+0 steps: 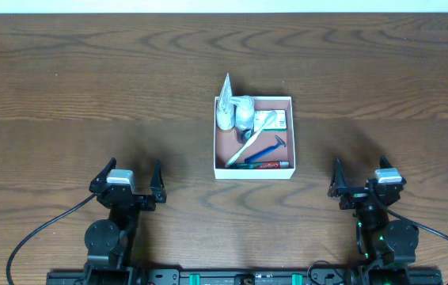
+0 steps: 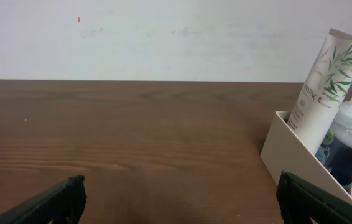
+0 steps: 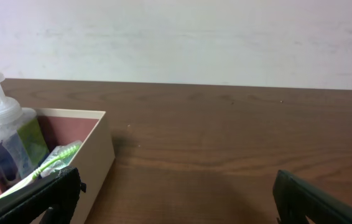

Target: Pack container

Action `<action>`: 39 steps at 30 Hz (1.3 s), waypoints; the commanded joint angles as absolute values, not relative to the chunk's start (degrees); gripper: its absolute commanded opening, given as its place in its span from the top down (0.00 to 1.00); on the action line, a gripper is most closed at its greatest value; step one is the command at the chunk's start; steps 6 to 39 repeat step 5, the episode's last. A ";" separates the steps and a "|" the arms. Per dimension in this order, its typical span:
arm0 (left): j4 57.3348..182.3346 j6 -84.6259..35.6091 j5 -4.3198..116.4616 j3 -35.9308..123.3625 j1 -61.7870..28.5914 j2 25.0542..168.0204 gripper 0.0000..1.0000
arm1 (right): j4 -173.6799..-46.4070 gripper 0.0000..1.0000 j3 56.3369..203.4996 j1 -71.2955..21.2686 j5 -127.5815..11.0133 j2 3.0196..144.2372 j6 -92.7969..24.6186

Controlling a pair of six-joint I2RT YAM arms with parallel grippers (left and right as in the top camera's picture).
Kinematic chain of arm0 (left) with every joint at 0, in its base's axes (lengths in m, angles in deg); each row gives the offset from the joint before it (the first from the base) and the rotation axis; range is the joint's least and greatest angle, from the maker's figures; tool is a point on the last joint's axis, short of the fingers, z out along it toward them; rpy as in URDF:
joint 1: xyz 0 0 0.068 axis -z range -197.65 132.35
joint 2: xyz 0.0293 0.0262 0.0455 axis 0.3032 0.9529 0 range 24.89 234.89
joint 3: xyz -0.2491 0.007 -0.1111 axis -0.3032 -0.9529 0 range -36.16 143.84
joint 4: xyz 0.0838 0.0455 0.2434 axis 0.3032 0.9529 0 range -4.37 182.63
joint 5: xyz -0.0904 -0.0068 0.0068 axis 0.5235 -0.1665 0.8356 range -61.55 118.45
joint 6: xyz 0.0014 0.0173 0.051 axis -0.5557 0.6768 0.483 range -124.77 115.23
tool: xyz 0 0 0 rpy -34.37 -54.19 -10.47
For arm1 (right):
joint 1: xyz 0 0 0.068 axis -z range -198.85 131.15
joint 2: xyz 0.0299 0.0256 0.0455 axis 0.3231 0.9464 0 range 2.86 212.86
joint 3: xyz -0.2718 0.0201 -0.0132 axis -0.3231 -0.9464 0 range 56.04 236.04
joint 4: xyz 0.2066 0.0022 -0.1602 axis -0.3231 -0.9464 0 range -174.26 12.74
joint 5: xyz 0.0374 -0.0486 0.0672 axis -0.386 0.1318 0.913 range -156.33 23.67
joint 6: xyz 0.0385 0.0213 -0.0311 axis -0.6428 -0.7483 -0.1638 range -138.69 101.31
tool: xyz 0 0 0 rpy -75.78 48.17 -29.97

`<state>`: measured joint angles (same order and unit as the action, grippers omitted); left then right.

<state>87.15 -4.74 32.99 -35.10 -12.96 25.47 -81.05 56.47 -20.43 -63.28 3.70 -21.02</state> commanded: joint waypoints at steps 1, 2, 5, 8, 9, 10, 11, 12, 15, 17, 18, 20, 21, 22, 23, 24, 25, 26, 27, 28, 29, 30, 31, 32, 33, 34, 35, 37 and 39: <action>89.27 -4.39 34.04 -35.93 -13.24 25.14 0.02 | -81.33 0.01 56.36 -20.74 -63.48 3.15 -20.32; 89.27 -4.39 34.04 -35.93 -13.24 25.14 0.02 | -81.31 0.01 56.36 -20.74 -63.50 3.15 -20.32; 89.25 -4.39 34.04 -35.93 -13.24 25.14 0.02 | -81.31 0.01 56.36 -20.74 -63.50 3.15 -20.32; 89.25 -4.39 34.04 -35.93 -13.24 25.14 0.02 | -81.31 0.01 56.36 -20.74 -63.50 3.15 -20.32; 89.25 -4.39 34.04 -35.93 -13.24 25.14 0.02 | -81.31 0.01 56.36 -20.74 -63.50 3.15 -20.32; 89.25 -4.39 34.04 -35.93 -13.24 25.14 0.02 | -81.31 0.01 56.36 -20.74 -63.50 3.15 -20.32; 89.25 -4.39 34.04 -35.93 -13.24 25.14 0.02 | -81.31 0.01 56.36 -20.74 -63.50 3.15 -20.32; 89.25 -4.39 34.04 -35.93 -13.24 25.14 0.02 | -81.31 0.01 56.36 -20.74 -63.50 3.15 -20.32; 89.25 -4.39 34.04 -35.93 -13.24 25.14 0.02 | -81.31 0.01 56.36 -20.74 -63.50 3.15 -20.32; 89.25 -4.39 34.04 -35.93 -13.24 25.14 0.02 | -81.31 0.01 56.36 -20.74 -63.50 3.15 -20.32; 89.25 -4.39 34.04 -35.93 -13.24 25.14 0.02 | -81.31 0.01 56.36 -20.74 -63.50 3.15 -20.32; 89.25 -4.39 34.04 -35.93 -13.24 25.14 0.02 | -81.31 0.01 56.36 -20.74 -63.50 3.15 -20.32; 89.25 -4.39 34.04 -35.93 -13.24 25.14 0.02 | -81.31 0.01 56.36 -20.74 -63.50 3.15 -20.32; 89.25 -4.39 34.04 -35.93 -13.24 25.14 0.02 | -81.31 0.01 56.36 -20.74 -63.50 3.15 -20.32; 89.25 -4.39 34.04 -35.93 -13.24 25.14 0.02 | -81.31 0.01 56.36 -20.74 -63.50 3.15 -20.32; 89.25 -4.39 34.04 -35.93 -13.24 25.14 0.02 | -81.31 0.01 56.36 -20.74 -63.50 3.15 -20.32; 89.25 -4.39 34.04 -35.93 -13.24 25.14 0.02 | -81.31 0.01 56.36 -20.74 -63.50 3.15 -20.32; 89.25 -4.39 34.04 -35.93 -13.24 25.14 0.02 | -81.31 0.01 56.36 -20.74 -63.50 3.15 -20.32; 89.25 -4.39 34.04 -35.93 -13.24 25.14 0.02 | -81.31 0.01 56.36 -20.74 -63.50 3.15 -20.32; 89.25 -4.39 34.04 -35.93 -13.24 25.14 0.02 | -81.31 0.01 56.36 -20.74 -63.50 3.15 -20.32; 89.25 -4.39 34.04 -35.93 -13.24 25.14 0.02 | -81.31 0.01 56.36 -20.74 -63.50 3.15 -20.32; 89.25 -4.39 34.04 -35.93 -13.24 25.14 0.02 | -81.31 0.01 56.36 -20.74 -63.50 3.15 -20.32; 89.25 -4.39 34.04 -35.93 -13.24 25.14 0.02 | -81.31 0.01 56.36 -20.74 -63.50 3.15 -20.32; 89.25 -4.39 34.04 -35.93 -13.24 25.14 0.02 | -81.31 0.01 56.36 -20.74 -63.50 3.15 -20.32; 89.25 -4.39 34.04 -35.93 -13.24 25.14 0.02 | -81.31 0.01 56.36 -20.74 -63.50 3.15 -20.32; 89.25 -4.39 34.04 -35.93 -13.24 25.14 0.02 | -81.31 0.01 56.36 -20.74 -63.50 3.15 -20.32; 89.25 -4.39 34.04 -35.93 -13.24 25.14 0.02 | -81.31 0.01 56.36 -20.74 -63.50 3.15 -20.32; 89.25 -4.39 34.04 -35.93 -13.24 25.14 0.02 | -81.31 0.01 56.36 -20.74 -63.50 3.15 -20.32; 89.25 -4.39 34.04 -35.93 -13.24 25.14 0.02 | -81.31 0.01 56.36 -20.74 -63.50 3.15 -20.32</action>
